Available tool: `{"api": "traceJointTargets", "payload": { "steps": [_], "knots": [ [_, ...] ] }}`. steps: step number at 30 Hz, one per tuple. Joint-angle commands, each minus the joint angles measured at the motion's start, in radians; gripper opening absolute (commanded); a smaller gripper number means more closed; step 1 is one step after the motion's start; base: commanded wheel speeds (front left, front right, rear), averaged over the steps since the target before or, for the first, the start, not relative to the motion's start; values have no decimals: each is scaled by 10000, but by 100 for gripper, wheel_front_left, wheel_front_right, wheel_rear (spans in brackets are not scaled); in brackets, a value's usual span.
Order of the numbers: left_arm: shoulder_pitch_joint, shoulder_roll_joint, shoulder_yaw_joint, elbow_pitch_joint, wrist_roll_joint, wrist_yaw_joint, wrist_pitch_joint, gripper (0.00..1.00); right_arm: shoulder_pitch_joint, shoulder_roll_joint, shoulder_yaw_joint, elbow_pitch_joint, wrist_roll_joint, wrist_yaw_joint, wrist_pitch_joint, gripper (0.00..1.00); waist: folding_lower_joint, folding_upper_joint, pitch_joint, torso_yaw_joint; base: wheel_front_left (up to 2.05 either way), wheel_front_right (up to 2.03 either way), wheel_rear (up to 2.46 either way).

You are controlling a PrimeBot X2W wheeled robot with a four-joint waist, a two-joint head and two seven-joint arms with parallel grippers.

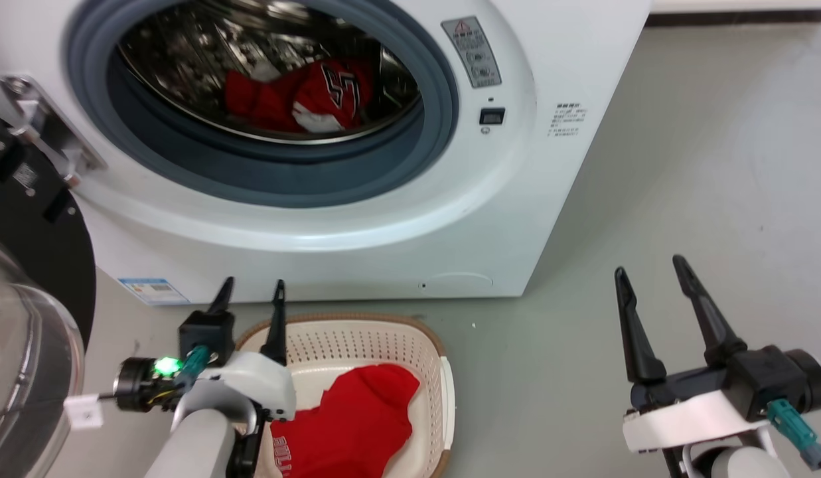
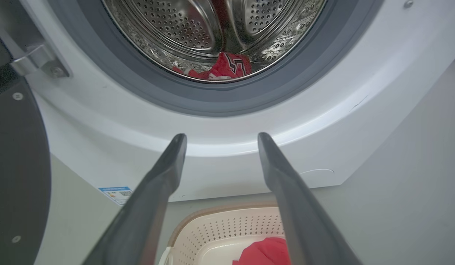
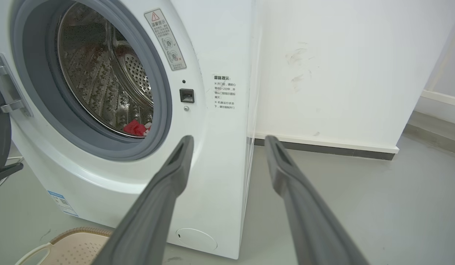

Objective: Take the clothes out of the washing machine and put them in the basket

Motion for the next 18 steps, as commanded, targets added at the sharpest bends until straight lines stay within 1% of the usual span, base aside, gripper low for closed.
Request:
{"api": "traceJointTargets", "payload": {
  "steps": [1,5,8,14,18],
  "knots": [
    [388,-18,314,-493,223,112,-25,100,216,21,29,22,30,-7,-20,100,2,0,-341,57,0,0,0],
    [1036,-200,1172,-1799,763,226,-25,100,409,19,47,45,47,-8,-20,100,2,0,-656,83,0,0,0],
    [1288,-371,1738,-2456,1030,127,-25,100,507,21,61,37,58,-7,-20,100,2,0,-741,105,0,0,0],
    [878,-618,2592,-2998,1460,-188,-24,100,302,16,159,-28,59,-8,-20,100,2,0,-551,-25,0,0,0],
    [149,-718,3014,-2696,1591,-471,-26,100,1,21,166,-96,97,-7,-20,100,2,0,-164,-214,0,0,0]
  ]
}}
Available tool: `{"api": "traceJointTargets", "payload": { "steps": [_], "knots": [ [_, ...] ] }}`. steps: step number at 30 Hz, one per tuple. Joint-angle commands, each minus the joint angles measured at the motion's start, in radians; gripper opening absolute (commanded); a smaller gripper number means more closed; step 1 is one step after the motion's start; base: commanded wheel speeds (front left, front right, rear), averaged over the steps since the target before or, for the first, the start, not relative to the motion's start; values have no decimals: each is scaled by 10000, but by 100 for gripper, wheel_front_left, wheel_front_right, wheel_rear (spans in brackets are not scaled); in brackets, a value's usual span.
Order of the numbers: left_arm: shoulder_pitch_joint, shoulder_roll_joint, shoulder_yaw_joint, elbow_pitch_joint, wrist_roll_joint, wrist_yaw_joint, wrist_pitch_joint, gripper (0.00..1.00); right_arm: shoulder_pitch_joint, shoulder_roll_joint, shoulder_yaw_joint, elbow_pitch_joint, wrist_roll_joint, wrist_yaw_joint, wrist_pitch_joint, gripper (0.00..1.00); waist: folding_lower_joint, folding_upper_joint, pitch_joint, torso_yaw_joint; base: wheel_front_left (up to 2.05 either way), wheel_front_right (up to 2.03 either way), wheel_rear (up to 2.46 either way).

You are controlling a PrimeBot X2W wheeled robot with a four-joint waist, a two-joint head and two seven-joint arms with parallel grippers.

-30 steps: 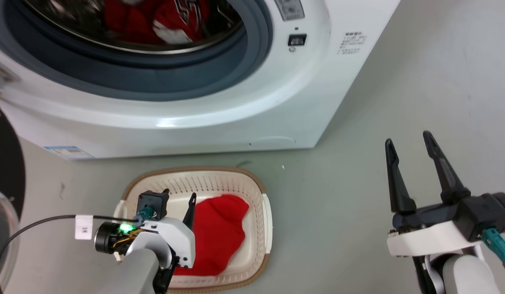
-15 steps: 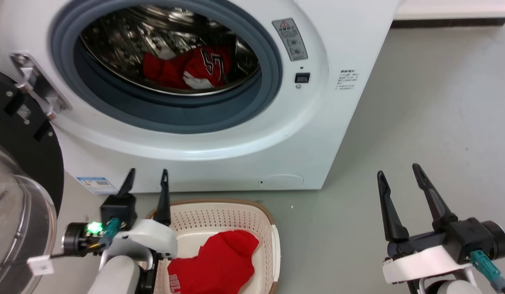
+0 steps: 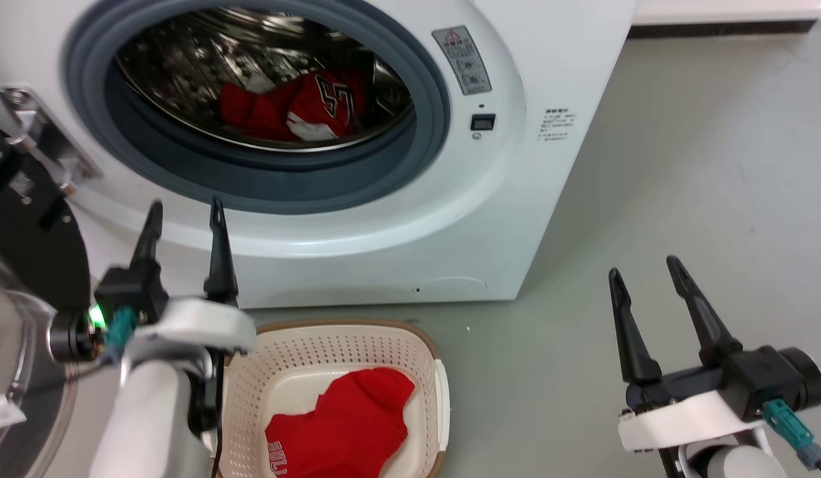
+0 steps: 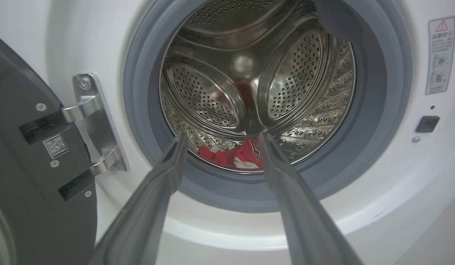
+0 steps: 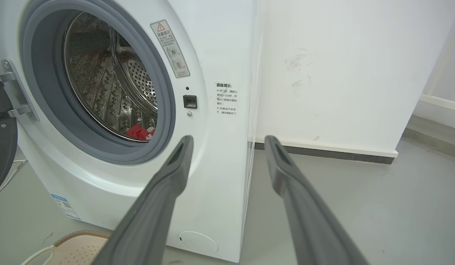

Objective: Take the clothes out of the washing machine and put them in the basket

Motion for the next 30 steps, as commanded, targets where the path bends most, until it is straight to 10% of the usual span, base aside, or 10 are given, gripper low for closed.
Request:
{"api": "traceJointTargets", "payload": {
  "steps": [1,30],
  "knots": [
    [-482,-1,133,282,96,-160,-22,100,-261,21,30,-75,55,-7,-20,100,1,0,328,-178,0,0,0],
    [-9969,2098,-48,7163,992,-1164,1285,100,-2707,24,330,-890,942,-7,-20,100,1,0,4823,-2104,0,0,0]
  ]
}}
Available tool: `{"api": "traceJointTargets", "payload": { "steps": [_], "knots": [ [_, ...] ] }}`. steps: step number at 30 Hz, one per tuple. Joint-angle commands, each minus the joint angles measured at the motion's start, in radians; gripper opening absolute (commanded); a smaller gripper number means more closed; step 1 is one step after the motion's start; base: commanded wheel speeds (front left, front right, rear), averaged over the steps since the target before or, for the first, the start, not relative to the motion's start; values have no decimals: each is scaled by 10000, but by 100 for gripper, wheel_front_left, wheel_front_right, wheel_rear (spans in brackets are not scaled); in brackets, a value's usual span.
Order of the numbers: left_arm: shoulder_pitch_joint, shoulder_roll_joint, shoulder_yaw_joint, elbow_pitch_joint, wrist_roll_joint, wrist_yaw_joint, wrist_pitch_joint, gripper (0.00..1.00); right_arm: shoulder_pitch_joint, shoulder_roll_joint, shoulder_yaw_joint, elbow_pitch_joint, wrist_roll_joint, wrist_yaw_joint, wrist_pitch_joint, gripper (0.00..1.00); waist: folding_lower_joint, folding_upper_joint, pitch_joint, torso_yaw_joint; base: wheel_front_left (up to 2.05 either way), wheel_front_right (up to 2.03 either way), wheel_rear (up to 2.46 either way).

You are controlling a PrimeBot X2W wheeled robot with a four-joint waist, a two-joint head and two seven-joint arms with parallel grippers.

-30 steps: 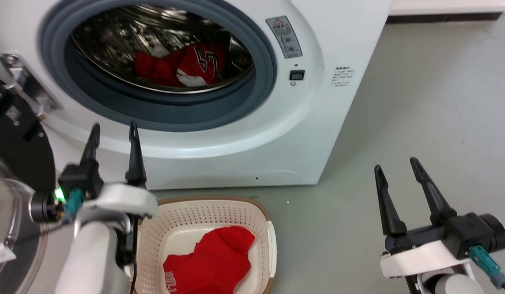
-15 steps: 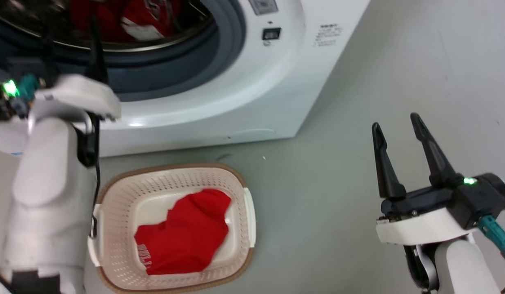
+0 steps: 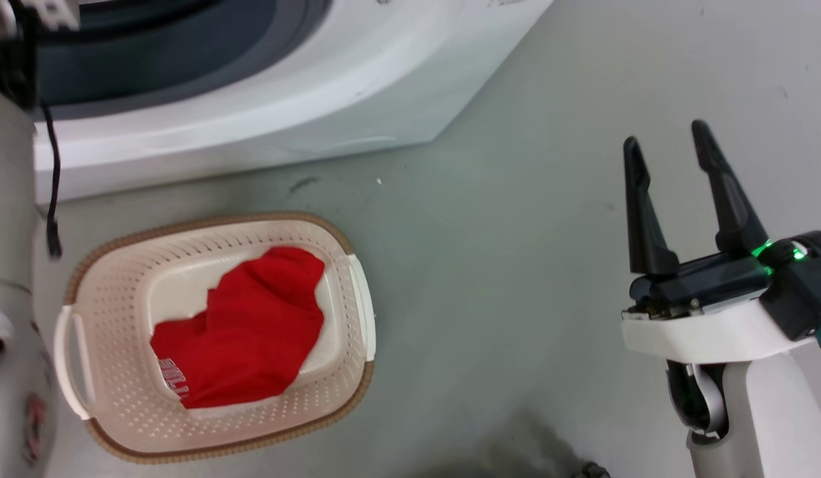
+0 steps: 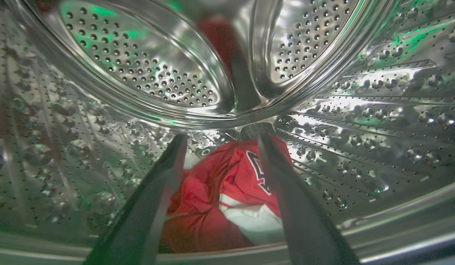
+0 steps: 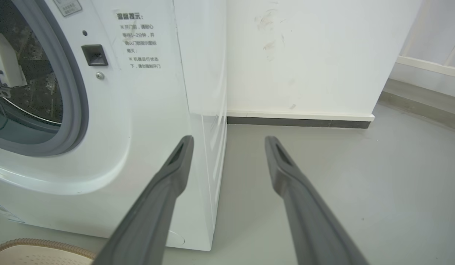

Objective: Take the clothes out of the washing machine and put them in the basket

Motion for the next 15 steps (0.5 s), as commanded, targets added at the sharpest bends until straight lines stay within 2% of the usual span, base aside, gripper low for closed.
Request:
{"api": "traceJointTargets", "payload": {
  "steps": [1,6,7,15],
  "knots": [
    [-689,181,-76,288,65,-100,306,100,-286,29,-24,-129,48,-7,-20,100,-2,0,646,-228,0,0,0],
    [-2090,273,-403,1077,176,-414,1379,100,-491,24,-97,-371,173,-7,-20,100,-2,0,1339,-291,0,0,0],
    [-2809,436,-538,1438,221,-501,1884,100,-626,24,-72,-536,297,-7,-20,100,-2,0,1673,-375,0,0,0],
    [-4347,479,-852,2302,209,-666,3517,100,-813,24,-9,-967,581,-7,-20,100,-2,0,2409,-566,0,0,0]
  ]
}}
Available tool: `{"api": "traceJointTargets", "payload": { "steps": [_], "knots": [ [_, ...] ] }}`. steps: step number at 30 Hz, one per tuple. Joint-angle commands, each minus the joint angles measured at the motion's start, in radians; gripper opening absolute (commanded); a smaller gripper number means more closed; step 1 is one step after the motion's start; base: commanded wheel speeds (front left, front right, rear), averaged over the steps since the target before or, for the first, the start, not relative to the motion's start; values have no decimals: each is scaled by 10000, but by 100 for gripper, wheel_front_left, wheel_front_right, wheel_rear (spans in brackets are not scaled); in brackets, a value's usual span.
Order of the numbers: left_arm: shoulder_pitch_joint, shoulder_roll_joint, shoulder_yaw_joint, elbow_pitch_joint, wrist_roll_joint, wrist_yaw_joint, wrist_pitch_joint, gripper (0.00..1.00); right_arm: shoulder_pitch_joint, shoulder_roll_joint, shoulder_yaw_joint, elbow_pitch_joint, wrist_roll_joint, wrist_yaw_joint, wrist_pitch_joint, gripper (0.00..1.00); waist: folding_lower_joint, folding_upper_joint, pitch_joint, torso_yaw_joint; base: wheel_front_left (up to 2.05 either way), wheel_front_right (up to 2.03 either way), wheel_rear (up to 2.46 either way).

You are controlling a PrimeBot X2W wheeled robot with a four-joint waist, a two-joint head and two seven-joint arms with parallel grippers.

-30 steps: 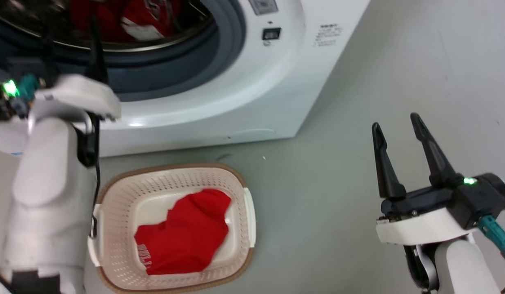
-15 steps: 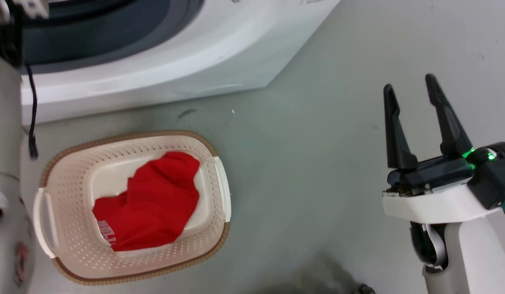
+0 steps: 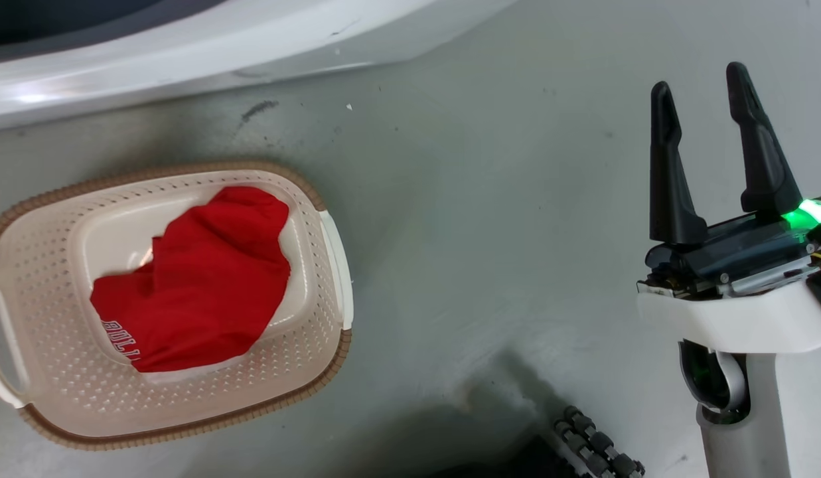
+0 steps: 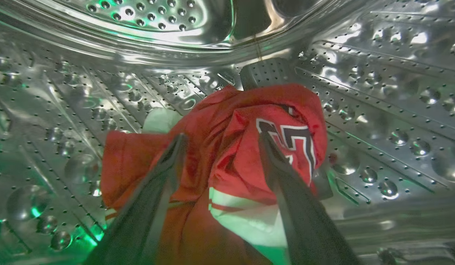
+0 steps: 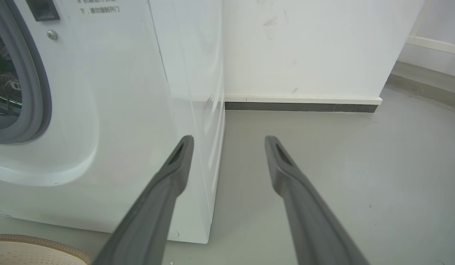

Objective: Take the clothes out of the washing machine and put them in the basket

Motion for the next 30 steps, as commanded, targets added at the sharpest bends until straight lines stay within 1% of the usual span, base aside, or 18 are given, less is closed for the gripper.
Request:
{"api": "traceJointTargets", "payload": {
  "steps": [1,7,12,17,21,22,23,26,30],
  "knots": [
    [-252,29,-60,141,12,-10,254,100,-129,28,12,-91,92,-7,-22,100,-2,0,229,-105,0,0,0],
    [-946,-27,-171,638,-99,-88,1584,100,-119,28,-47,-324,228,-7,-22,100,-2,0,546,-209,0,0,0],
    [-937,-15,-360,822,-100,-136,2181,100,-68,28,-26,-418,326,-7,-22,100,-2,0,707,-270,0,0,0],
    [-769,79,-441,944,-146,-118,2113,100,-54,28,65,-471,441,-7,-22,100,-2,0,770,-330,0,0,0],
    [-708,219,-619,951,-16,-28,1697,100,-69,28,140,-497,501,-7,-22,100,-2,0,822,-357,0,0,0],
    [-737,260,-644,919,-11,6,1528,37,-86,28,143,-500,524,-7,-22,100,-2,0,836,-362,0,0,0],
    [-764,281,-687,898,14,22,1380,0,-107,28,145,-495,547,-7,-22,100,-2,0,843,-364,0,0,0],
    [-833,295,-707,890,-76,12,1036,0,-138,28,131,-458,567,-7,-22,100,-2,0,829,-354,0,0,0],
    [-900,173,-705,900,-182,11,709,0,-127,28,53,-421,517,-7,-23,100,-2,0,771,-264,0,0,0]
  ]
}}
